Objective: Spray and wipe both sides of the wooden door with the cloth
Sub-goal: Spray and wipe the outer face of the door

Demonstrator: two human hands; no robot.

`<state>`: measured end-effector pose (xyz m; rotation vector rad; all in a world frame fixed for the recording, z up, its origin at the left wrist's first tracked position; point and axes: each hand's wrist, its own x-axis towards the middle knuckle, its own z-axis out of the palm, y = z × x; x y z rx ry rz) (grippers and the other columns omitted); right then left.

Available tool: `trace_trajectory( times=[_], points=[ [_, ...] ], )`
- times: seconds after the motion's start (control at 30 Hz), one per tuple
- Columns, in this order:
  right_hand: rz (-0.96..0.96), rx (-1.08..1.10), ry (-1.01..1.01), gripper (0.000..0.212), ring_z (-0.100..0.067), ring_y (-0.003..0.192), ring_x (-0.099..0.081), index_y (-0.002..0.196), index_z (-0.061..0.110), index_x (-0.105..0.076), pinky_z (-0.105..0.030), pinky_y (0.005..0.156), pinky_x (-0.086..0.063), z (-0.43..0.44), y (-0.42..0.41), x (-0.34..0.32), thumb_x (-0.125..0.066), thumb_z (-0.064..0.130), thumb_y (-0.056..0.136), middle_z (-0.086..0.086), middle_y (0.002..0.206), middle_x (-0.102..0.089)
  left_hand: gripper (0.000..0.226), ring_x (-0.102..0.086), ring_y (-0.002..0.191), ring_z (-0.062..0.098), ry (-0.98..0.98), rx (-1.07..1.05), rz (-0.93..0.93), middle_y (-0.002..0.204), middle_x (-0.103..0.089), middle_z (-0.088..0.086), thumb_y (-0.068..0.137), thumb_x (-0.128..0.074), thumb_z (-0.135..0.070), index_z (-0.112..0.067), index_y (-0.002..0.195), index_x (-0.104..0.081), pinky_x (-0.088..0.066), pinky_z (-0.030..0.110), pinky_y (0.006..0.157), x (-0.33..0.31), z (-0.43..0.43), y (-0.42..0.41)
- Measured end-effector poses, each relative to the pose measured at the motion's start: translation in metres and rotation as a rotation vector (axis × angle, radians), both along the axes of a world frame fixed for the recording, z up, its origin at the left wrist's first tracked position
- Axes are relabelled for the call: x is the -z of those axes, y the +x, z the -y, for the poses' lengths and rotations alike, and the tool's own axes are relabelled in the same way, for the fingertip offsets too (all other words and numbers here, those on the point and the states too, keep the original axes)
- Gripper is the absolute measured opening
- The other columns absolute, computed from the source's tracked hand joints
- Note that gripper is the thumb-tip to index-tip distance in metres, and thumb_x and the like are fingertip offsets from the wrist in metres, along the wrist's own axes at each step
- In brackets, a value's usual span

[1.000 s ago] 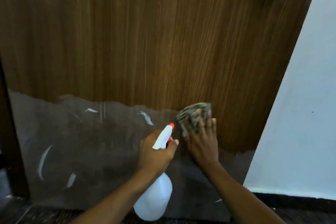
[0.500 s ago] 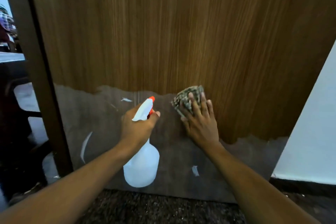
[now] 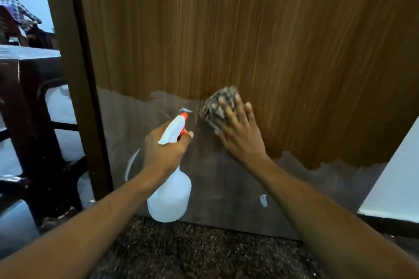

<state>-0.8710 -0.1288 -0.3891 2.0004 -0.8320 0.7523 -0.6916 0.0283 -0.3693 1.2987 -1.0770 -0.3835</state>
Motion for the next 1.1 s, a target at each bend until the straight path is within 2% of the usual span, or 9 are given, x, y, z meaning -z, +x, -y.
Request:
trace_trajectory(
  times=[0.2,0.27,0.37,0.43,0.53,0.67,0.73,0.9,1.1],
  points=[
    [-0.184,0.034,-0.024,0.065,-0.035,0.152,-0.011,0.153,0.03,-0.029,-0.052,0.121,-0.015,-0.005,-0.054,0.038,-0.055,0.032,0.094,-0.004,0.166,-0.011,0.037,-0.062,0.082,0.003,-0.038,-0.001,-0.017,0.1,-0.061,-0.021,0.079,-0.072,-0.027,-0.026,0.115,-0.062,-0.046,0.007,0.063,0.007,-0.003,0.023],
    [0.034,0.151,0.01,0.055,-0.037,0.152,-0.005,0.15,0.026,-0.037,-0.053,0.121,-0.009,-0.009,-0.047,0.022,-0.046,0.038,0.097,-0.006,0.166,-0.006,0.034,-0.062,0.08,0.003,-0.034,0.009,-0.009,0.094,-0.06,-0.024,0.079,-0.072,-0.028,-0.03,0.111,-0.061,-0.045,0.005,0.057,0.013,-0.005,0.031],
    [0.355,0.232,0.072,0.057,-0.043,0.15,0.0,0.154,0.027,-0.028,-0.052,0.121,0.0,-0.014,0.014,-0.02,-0.04,0.044,0.102,-0.013,0.166,-0.002,0.035,-0.062,0.08,0.004,-0.024,-0.009,-0.011,0.096,-0.059,-0.024,0.078,-0.073,-0.029,-0.031,0.111,-0.06,-0.046,0.005,0.055,0.02,-0.004,0.049],
    [0.269,0.145,0.065,0.055,-0.043,0.151,0.001,0.154,0.031,-0.026,-0.053,0.121,0.003,-0.013,0.059,-0.039,-0.036,0.045,0.102,-0.01,0.166,0.001,0.035,-0.062,0.081,0.003,-0.023,-0.021,-0.027,0.097,-0.059,-0.025,0.079,-0.073,-0.029,-0.031,0.112,-0.061,-0.045,0.003,0.055,0.023,-0.003,0.06],
    [-0.067,0.007,-0.023,0.054,-0.04,0.151,-0.005,0.155,0.033,-0.018,-0.054,0.122,-0.002,-0.006,0.099,-0.022,-0.032,0.042,0.103,-0.006,0.166,-0.005,0.03,-0.061,0.079,0.002,-0.036,-0.014,-0.009,0.091,-0.058,-0.026,0.079,-0.072,-0.026,-0.034,0.105,-0.06,-0.044,0.003,0.055,0.025,-0.004,0.073],
    [-0.37,-0.028,-0.089,0.055,-0.037,0.152,-0.009,0.155,0.033,-0.027,-0.052,0.122,-0.014,-0.006,0.066,0.01,-0.043,0.038,0.102,-0.005,0.166,-0.01,0.027,-0.061,0.077,0.005,-0.029,-0.018,0.017,0.085,-0.058,-0.025,0.08,-0.072,-0.025,-0.034,0.1,-0.057,-0.047,0.007,0.059,0.027,-0.006,0.092],
    [-0.351,0.002,-0.102,0.059,-0.035,0.151,-0.012,0.154,0.034,-0.03,-0.054,0.12,-0.017,-0.01,0.044,0.004,-0.05,0.036,0.098,-0.004,0.165,-0.014,0.026,-0.06,0.074,0.006,-0.018,-0.045,-0.018,0.084,-0.057,-0.024,0.08,-0.072,-0.026,-0.034,0.1,-0.056,-0.046,0.009,0.059,0.028,-0.007,0.103],
    [0.08,0.091,-0.006,0.056,-0.041,0.151,-0.007,0.152,0.032,-0.032,-0.056,0.121,-0.011,-0.021,0.112,-0.038,-0.047,0.042,0.099,-0.005,0.165,-0.008,0.027,-0.056,0.073,0.003,0.0,-0.105,-0.047,0.088,-0.053,-0.021,0.081,-0.071,-0.029,-0.03,0.104,-0.057,-0.043,0.012,0.059,0.025,-0.008,0.125],
    [-0.281,-0.044,-0.033,0.057,-0.039,0.151,-0.003,0.155,0.034,-0.017,-0.055,0.122,-0.011,-0.011,0.174,0.001,-0.042,0.04,0.104,-0.005,0.167,-0.004,0.031,-0.058,0.075,0.002,-0.004,-0.158,0.003,0.091,-0.06,-0.016,0.08,-0.072,-0.029,-0.023,0.11,-0.065,-0.049,0.016,0.063,0.034,-0.014,0.154]
  ],
)
